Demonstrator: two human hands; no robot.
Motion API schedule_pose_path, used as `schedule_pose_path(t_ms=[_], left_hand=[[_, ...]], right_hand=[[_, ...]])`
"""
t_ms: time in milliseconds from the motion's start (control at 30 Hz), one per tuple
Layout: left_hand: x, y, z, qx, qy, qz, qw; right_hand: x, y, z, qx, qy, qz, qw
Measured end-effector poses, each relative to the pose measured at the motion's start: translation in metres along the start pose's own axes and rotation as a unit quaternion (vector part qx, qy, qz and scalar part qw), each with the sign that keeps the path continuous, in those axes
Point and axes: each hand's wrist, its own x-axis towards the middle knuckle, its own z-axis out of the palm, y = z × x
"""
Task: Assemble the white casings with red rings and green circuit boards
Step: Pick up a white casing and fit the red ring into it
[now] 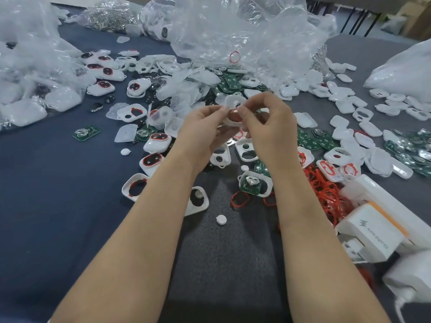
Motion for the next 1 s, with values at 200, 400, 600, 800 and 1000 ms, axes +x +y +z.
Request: schedule_pose_path(t_ms=[200, 400, 600, 800, 1000], left_hand=[[-0.002, 0.001, 0.001, 0.003, -0.023, -0.008, 1.000], [-0.003, 0.000, 0.000, 0.023, -0.016, -0.004, 1.000], [-0.004, 0.001, -0.002, 0.053, -0.018, -0.006, 0.998], [-0.004, 0.000, 0.000, 0.088, -0.014, -0.011, 0.996], [-0.007, 0.002, 0.001, 0.080, -0.022, -0.032, 0.996]], right_hand=[[0.002, 0.004, 0.002, 0.000, -0.013, -0.004, 1.000], [0.003, 0.007, 0.003, -0.002, -0.028, -0.009, 1.000], [0.003, 0.009, 0.002, -0.002, -0.045, -0.020, 0.999], [0.003, 0.012, 0.000, -0.032, -0.046, -0.040, 0.998], [0.005, 0.013, -0.002, -0.036, -0.055, -0.035, 0.997]])
